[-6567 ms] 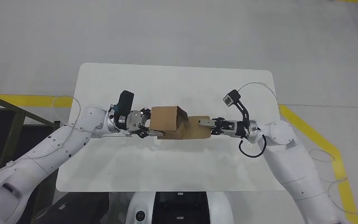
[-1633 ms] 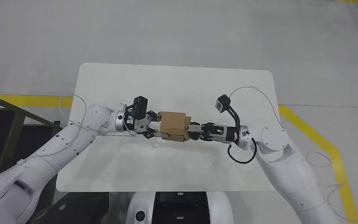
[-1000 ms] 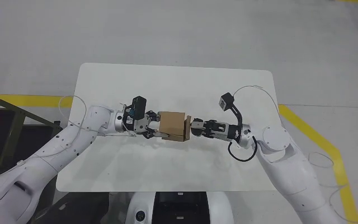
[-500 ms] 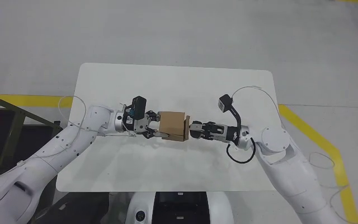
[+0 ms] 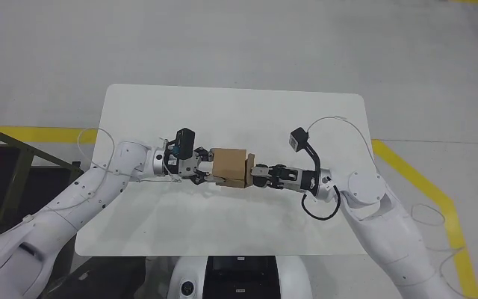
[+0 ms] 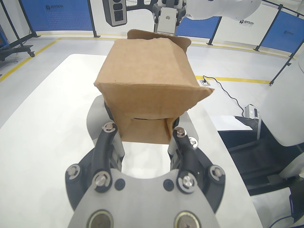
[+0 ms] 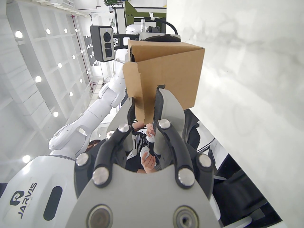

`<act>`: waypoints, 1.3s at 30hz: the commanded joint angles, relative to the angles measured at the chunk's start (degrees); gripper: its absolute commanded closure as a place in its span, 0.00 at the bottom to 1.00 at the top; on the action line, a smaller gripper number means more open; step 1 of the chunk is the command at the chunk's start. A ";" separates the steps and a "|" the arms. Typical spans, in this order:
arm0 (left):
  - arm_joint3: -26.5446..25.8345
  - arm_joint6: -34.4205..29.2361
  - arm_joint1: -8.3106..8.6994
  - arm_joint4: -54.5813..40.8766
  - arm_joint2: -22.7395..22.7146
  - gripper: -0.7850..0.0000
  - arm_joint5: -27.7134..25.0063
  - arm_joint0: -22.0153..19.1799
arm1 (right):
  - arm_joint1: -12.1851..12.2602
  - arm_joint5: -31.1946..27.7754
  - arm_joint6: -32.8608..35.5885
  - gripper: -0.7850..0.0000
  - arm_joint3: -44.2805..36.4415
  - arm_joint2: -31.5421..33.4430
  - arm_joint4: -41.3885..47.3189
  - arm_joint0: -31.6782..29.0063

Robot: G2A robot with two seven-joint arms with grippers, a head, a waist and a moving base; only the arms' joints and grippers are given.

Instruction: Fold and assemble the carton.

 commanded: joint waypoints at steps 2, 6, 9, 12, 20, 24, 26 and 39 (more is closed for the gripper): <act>-0.02 0.24 0.00 0.23 -0.15 0.57 0.00 0.09 | -0.03 0.31 -0.28 0.85 0.43 -0.15 -0.13 0.23; -0.01 0.44 -0.01 0.43 -0.32 0.57 0.00 0.23 | -0.05 0.60 -0.63 0.86 0.72 -0.37 -0.36 0.40; -0.01 0.60 -0.01 0.49 -0.45 0.57 0.00 0.32 | -0.06 0.68 -1.04 0.86 0.80 -0.34 -0.28 0.39; -0.01 0.54 0.00 0.67 -0.55 0.57 0.00 0.39 | -0.06 0.53 -1.23 0.86 0.81 -0.29 -0.07 0.33; -0.38 -0.86 -0.15 2.54 -1.56 0.57 0.21 0.59 | -0.17 0.84 -1.33 0.89 0.36 -1.13 -0.27 0.57; -0.63 -1.47 -0.32 3.57 -2.38 0.56 0.92 1.12 | -0.24 0.98 -1.55 0.89 0.28 -1.42 -0.30 0.85; -0.76 -1.78 -0.39 4.12 -2.78 0.56 1.26 1.36 | -0.25 1.06 -1.70 0.91 0.27 -1.49 -0.38 0.93; -2.19 -3.34 -0.68 7.66 -5.26 0.57 2.70 3.02 | -0.56 2.79 -2.92 0.94 0.25 -2.94 -1.21 2.14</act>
